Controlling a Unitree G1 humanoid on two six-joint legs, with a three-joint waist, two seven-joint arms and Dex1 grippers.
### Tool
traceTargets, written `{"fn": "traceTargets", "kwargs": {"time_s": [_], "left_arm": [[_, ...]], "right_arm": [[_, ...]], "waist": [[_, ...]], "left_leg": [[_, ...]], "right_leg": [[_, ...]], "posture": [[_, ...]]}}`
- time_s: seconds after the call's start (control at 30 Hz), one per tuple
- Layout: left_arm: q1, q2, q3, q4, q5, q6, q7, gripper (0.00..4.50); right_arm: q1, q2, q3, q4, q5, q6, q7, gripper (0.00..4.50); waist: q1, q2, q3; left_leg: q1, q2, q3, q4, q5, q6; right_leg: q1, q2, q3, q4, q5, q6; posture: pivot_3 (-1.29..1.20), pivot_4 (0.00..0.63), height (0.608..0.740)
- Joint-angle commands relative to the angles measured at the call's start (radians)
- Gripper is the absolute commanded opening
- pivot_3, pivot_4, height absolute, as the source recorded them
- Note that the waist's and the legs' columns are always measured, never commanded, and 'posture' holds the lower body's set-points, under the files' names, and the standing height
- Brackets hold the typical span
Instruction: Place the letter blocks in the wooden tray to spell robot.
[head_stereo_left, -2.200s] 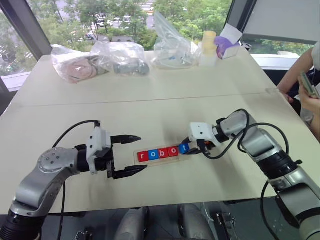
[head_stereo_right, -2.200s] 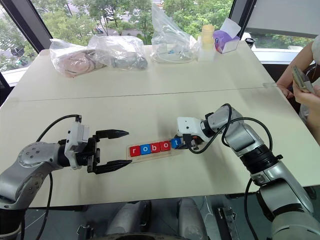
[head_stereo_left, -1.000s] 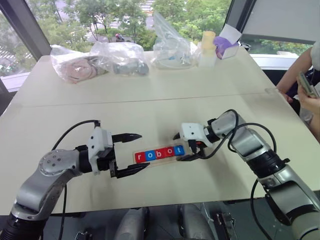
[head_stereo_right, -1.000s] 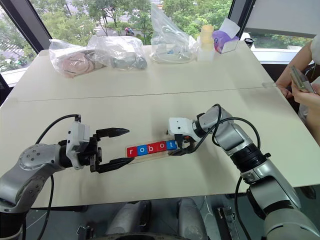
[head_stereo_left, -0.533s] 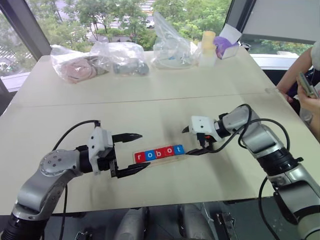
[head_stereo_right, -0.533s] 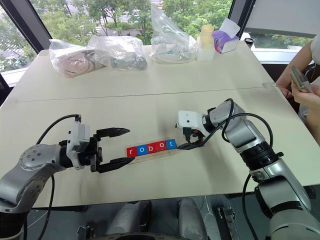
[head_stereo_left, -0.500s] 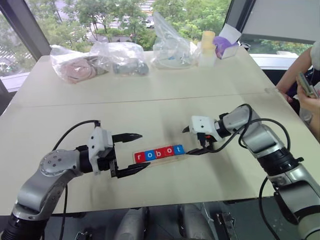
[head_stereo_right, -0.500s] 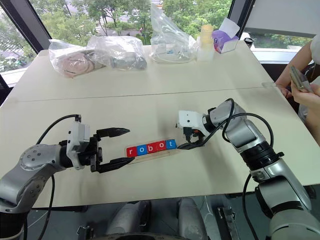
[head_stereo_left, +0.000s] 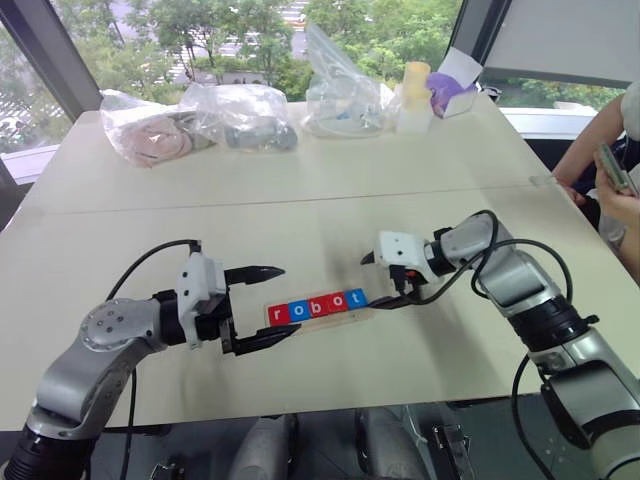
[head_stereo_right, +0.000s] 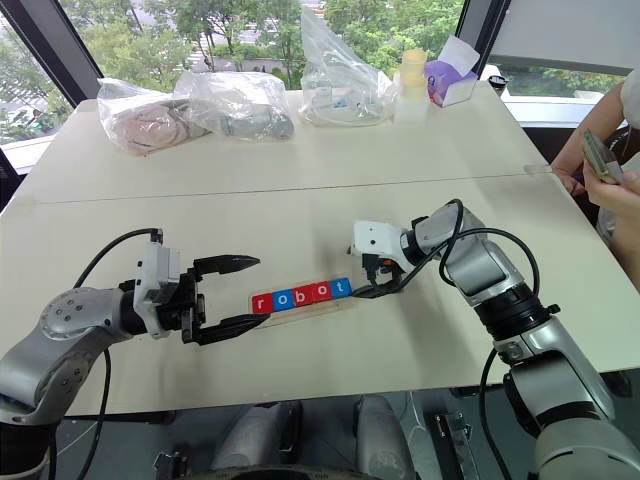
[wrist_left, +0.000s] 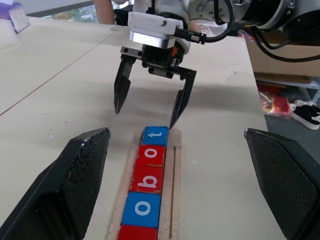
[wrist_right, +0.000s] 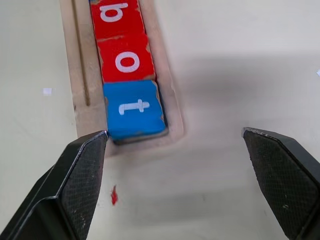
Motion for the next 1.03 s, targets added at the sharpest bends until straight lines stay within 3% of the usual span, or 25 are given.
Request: {"fn": "traceTargets", "kwargs": {"time_s": [0.03,0.3,0.63,1.03], "left_arm": [[0.002,0.003,0.016,-0.022,-0.009,-0.009,-0.002,4.5],[0.01,0.003,0.016,-0.03,-0.007,-0.01,0.003,4.5],[0.057,0.113,0.068,-0.029,-0.011,0.061,-0.026,4.5],[0.078,0.185,0.132,-0.001,-0.036,0.107,-0.07,4.5]], "right_arm": [[-0.036,0.012,-0.008,0.0,-0.002,-0.016,-0.008,4.43],[-0.02,-0.031,-0.026,-0.057,0.02,0.017,0.038,4.43],[0.114,-0.21,-0.175,-0.401,0.226,0.27,0.104,4.43],[0.234,-0.324,-0.272,-0.571,0.354,0.397,0.028,4.43]], "waist": [[0.0,0.0,0.0],[0.002,0.0,0.0],[0.002,0.0,0.0],[0.003,0.0,0.0]], "left_leg": [[0.0,0.0,0.0,0.0,0.0,0.0],[0.0,0.0,0.0,0.0,0.0,0.0],[0.0,0.0,0.0,0.0,0.0,0.0],[-0.001,0.0,0.0,0.0,0.0,0.0]], "right_leg": [[0.0,0.0,0.0,0.0,0.0,0.0],[0.0,0.0,0.0,0.0,0.0,0.0],[0.0,0.0,0.0,0.0,0.0,0.0],[0.0,-0.001,0.0,0.0,-0.001,-0.001]], "posture": [[0.0,0.15,0.74],[0.0,0.15,0.74],[0.0,0.15,0.74],[0.0,0.15,0.74]]}}
